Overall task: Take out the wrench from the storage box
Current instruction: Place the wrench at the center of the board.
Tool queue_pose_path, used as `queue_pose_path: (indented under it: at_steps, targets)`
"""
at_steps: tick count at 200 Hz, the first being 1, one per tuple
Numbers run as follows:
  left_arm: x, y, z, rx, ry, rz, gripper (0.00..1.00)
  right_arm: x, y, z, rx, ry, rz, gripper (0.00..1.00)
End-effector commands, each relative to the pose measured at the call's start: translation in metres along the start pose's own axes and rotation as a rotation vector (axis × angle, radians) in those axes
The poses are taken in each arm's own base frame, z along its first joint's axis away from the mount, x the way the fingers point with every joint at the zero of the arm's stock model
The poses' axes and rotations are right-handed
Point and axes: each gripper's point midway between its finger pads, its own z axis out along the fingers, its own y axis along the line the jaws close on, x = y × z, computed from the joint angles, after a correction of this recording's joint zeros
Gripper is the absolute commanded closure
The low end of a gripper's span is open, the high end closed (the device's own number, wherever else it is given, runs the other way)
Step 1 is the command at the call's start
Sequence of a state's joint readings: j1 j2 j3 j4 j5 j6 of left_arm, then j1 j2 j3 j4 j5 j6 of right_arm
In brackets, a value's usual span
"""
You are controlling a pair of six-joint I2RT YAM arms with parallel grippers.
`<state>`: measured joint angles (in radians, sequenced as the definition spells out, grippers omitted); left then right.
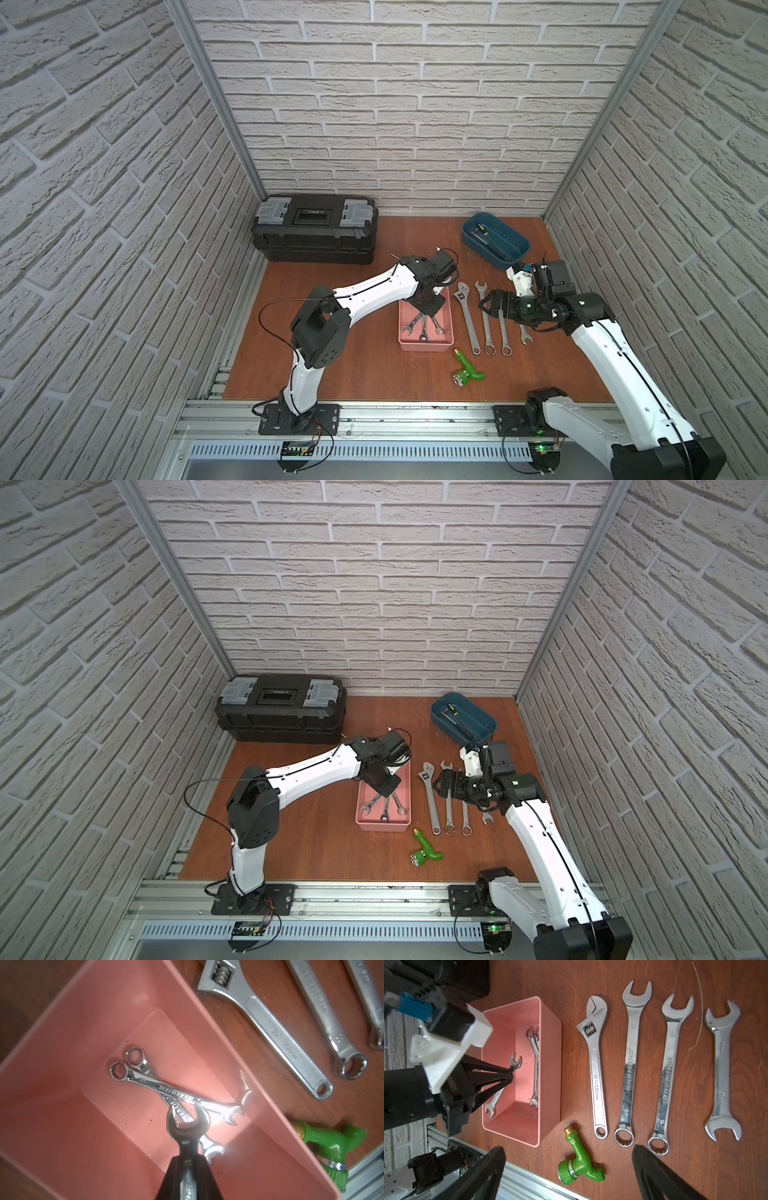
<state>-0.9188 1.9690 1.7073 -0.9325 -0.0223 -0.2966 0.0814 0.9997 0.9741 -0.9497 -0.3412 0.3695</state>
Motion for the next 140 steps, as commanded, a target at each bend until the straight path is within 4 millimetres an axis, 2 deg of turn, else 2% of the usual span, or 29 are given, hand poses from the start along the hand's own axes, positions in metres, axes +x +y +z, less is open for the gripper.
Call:
queue_pose_path:
  at_steps: [1, 41, 62, 100, 140]
  targets:
    - [0.003, 0.017, -0.045, -0.054, -0.010, -0.051, 1.00, -0.010, 0.008, -0.004, -0.040, -0.043, -0.006, 0.00]
    - [0.010, 0.047, -0.088, -0.136, -0.068, -0.185, 1.00, -0.009, 0.011, 0.001, -0.062, -0.020, 0.000, 0.00]
    - [0.023, 0.072, -0.097, -0.171, -0.112, -0.319, 1.00, -0.008, 0.012, 0.004, -0.075, -0.017, 0.008, 0.00]
    - [0.060, 0.109, -0.078, -0.180, -0.160, -0.570, 1.00, -0.006, 0.013, 0.006, -0.084, -0.006, 0.003, 0.00]
    - [0.087, 0.131, -0.029, -0.184, -0.133, -0.687, 1.00, -0.004, 0.012, 0.007, -0.078, 0.005, -0.002, 0.00]
